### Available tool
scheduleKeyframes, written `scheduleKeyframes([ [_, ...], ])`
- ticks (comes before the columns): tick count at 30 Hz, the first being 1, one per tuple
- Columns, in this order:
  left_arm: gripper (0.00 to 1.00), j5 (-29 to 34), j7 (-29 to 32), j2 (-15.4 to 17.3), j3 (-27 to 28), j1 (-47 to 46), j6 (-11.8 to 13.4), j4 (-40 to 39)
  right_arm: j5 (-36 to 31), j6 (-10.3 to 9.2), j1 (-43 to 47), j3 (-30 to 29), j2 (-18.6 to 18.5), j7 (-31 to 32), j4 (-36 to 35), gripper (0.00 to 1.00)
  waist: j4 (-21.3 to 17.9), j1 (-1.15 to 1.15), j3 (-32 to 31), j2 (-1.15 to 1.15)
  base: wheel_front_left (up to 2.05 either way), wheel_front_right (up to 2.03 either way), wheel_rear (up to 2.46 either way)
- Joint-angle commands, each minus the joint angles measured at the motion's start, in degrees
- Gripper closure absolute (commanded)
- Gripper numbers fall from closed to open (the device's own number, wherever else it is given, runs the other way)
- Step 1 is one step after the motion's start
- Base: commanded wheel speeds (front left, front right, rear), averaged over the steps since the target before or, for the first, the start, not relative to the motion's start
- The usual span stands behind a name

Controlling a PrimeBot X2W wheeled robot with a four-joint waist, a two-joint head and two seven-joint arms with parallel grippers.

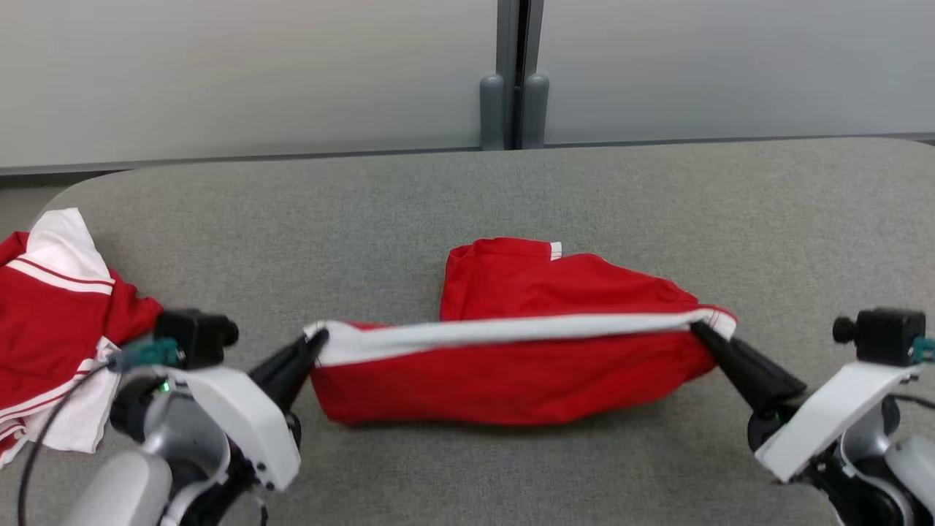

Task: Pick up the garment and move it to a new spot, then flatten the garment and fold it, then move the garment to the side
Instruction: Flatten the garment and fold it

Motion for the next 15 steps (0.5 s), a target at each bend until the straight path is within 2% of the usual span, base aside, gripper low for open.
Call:
scheduleKeyframes([
  [1, 1.00, 0.1, 0.1, 0.3, 0.4, -2.0, -0.2, 0.2, 0.6, 0.03, -1.6, -0.2, -0.3, -0.4, -0.2, 1.00, -0.2, 0.00, 1.5, 0.00, 0.00, 0.00, 0.00],
  [5, 1.00, 0.3, 0.2, 1.0, 0.3, -13.2, -1.4, 3.6, 4.4, 0.03, -10.5, 0.2, -1.7, 0.4, 0.5, 1.00, -0.3, 0.00, 6.1, 0.00, 0.00, 0.00, 0.00],
  [10, 1.00, 1.6, -0.6, 0.9, -2.7, -30.2, -2.4, 11.4, 7.1, 0.03, -24.7, 1.6, -3.2, 1.6, 3.1, 1.00, -0.1, 0.00, 12.6, 0.00, 0.00, 0.00, 0.00],
  [15, 1.00, 1.6, -4.7, -0.1, -4.9, -47.5, -2.5, 19.6, 8.6, 0.03, -39.6, 4.0, -2.9, 2.2, 6.9, 1.00, 0.1, 0.00, 19.1, 0.00, 0.00, 0.00, 0.00],
])
